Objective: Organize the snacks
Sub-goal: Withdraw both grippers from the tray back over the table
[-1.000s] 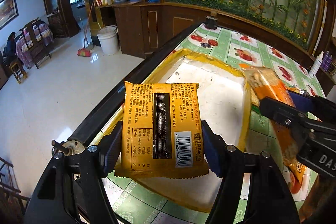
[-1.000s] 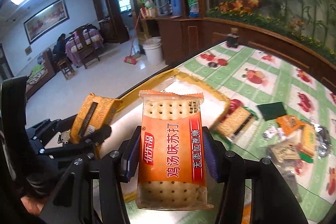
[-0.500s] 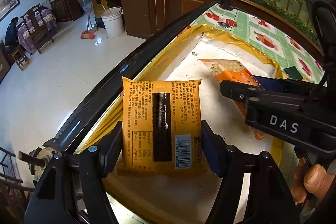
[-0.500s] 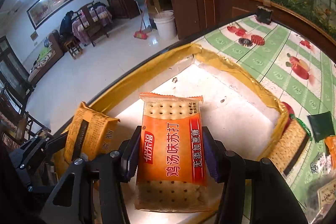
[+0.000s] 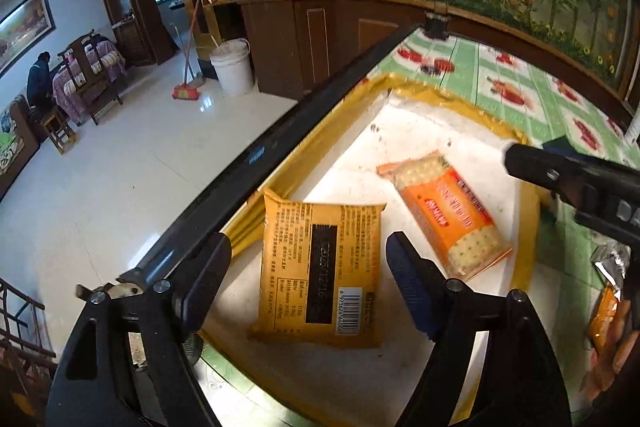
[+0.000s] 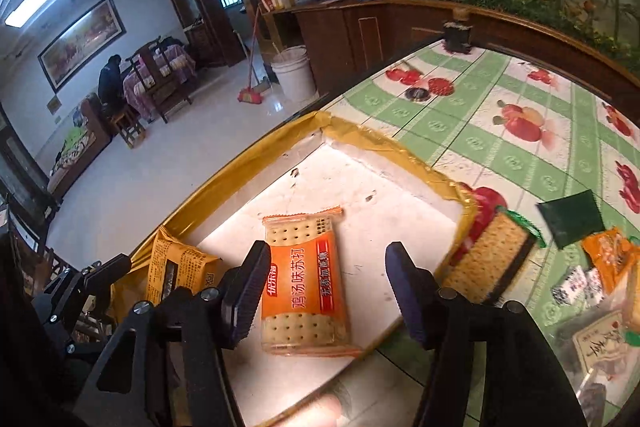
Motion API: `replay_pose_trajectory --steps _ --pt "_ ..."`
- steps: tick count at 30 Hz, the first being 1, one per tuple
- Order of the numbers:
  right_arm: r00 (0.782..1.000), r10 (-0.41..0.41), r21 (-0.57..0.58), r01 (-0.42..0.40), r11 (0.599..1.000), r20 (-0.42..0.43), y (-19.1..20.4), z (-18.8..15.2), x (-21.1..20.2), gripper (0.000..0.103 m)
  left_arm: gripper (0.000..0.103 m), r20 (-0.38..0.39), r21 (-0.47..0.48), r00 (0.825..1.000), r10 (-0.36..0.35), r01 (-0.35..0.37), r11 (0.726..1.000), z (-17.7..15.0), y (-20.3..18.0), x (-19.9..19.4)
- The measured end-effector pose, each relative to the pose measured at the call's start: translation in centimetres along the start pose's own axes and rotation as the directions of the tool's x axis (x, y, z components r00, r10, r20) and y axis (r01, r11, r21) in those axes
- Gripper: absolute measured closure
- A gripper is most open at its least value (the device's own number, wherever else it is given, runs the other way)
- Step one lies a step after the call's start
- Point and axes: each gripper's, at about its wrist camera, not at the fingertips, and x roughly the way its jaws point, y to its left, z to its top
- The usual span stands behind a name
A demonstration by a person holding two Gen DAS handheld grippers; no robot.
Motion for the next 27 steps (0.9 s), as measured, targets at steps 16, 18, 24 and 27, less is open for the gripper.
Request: replay_pose_trajectory --steps 16,18,24,27 --pt "0.961 -0.156 0.217 0.106 0.97 0.227 -7.2 -10.5 -18.3 0.034 0.02 0.11 0.064 0.986 -0.126 0.12 0.991 -0.7 -5.1 -7.1" --pt "0.957 -0.18 0.255 0.12 0.959 0.226 -8.4 -11.9 -19.5 0.033 0.02 0.109 0.091 0.983 -0.145 0.136 0.987 -1.1 -6.2 -7.7" --pt "0.956 -0.211 0.294 0.147 0.944 0.201 -10.2 -15.0 -21.1 0.033 0.02 0.084 0.143 0.979 -0.186 0.172 0.975 -2.4 -8.7 -8.6" --pt "0.96 -0.211 0.306 0.148 0.941 0.185 -10.8 -16.3 -21.2 0.033 0.02 0.068 0.161 0.978 -0.197 0.184 0.97 -3.0 -9.7 -8.7"
